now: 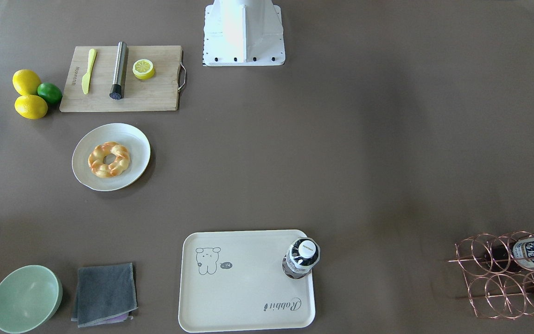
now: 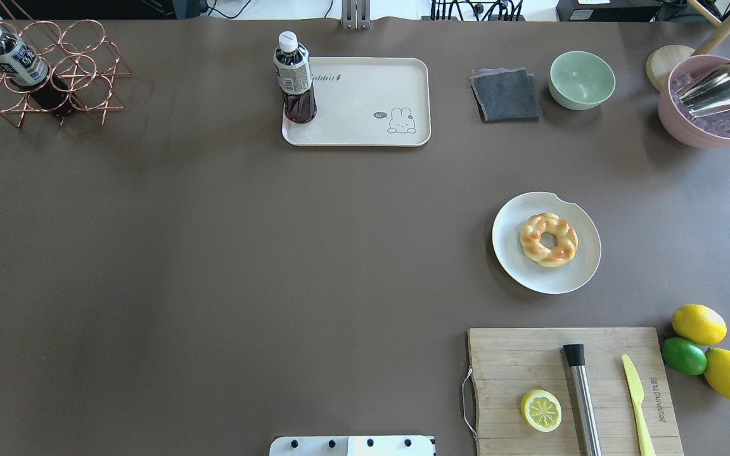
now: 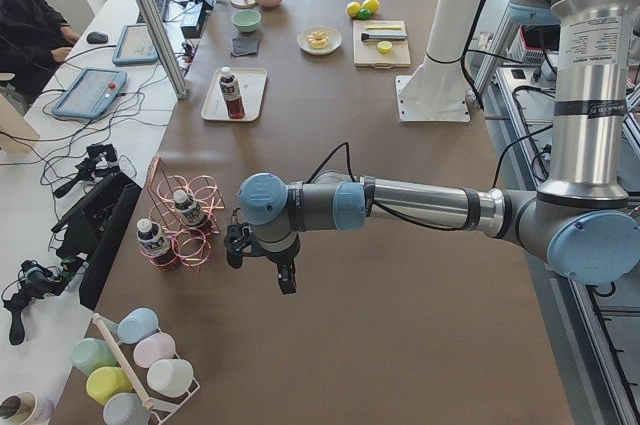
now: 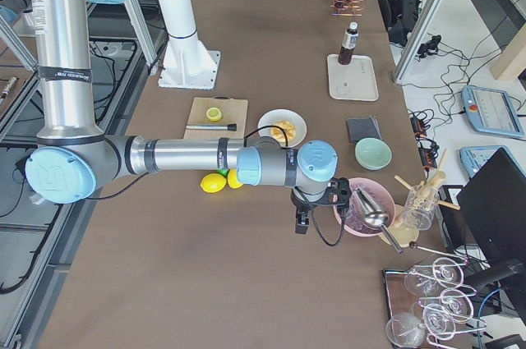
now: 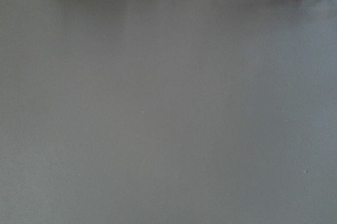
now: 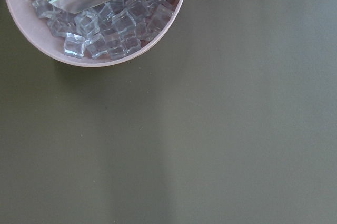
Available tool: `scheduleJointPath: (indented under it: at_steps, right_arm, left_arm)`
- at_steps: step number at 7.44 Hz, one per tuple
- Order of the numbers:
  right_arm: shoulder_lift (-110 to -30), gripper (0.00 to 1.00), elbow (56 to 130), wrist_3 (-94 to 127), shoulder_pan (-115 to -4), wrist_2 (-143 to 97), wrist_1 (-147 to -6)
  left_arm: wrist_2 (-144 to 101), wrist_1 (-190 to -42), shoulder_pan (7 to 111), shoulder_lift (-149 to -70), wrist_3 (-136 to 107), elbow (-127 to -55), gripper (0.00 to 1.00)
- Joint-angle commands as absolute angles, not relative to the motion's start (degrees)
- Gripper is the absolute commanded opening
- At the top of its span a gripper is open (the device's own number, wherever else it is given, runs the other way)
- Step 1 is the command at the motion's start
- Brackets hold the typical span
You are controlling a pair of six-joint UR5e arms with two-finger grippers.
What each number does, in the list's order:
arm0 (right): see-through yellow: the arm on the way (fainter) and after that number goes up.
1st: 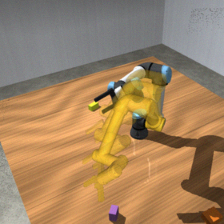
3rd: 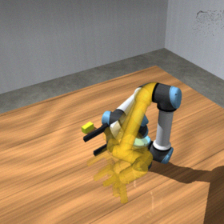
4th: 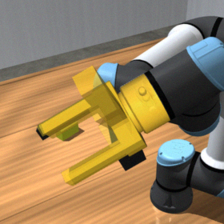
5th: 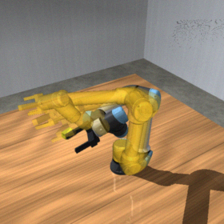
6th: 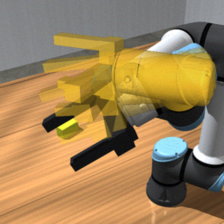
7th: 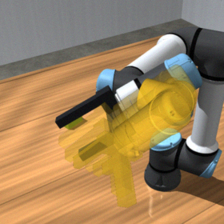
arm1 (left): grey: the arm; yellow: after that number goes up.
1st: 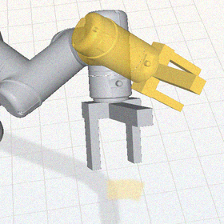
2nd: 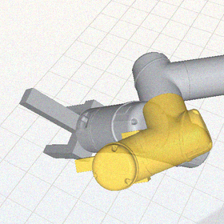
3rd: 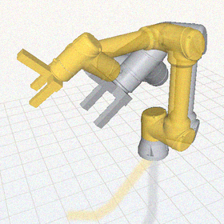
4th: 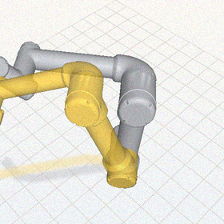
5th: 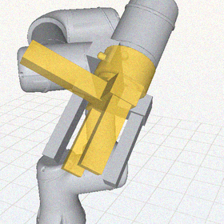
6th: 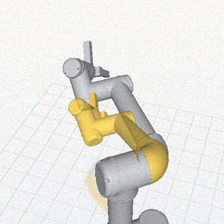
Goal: Place donut on tray
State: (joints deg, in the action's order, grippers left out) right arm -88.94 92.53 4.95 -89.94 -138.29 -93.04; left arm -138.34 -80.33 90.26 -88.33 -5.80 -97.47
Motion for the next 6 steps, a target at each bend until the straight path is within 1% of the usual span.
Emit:
scheduleJointPath:
  at_steps: [1,6]
  right_arm:
    - [-89.21,1.00,92.55,4.57,-89.91,-138.34,-92.99]
    - [-88.86,1.00,93.16,4.39,-89.91,-138.34,-92.99]
  left_arm:
    - [-138.34,-80.33,90.26,-88.33,-5.80,-97.56,0.98]
    - [-138.34,-80.33,90.26,-88.33,-5.80,-97.47,0.98]
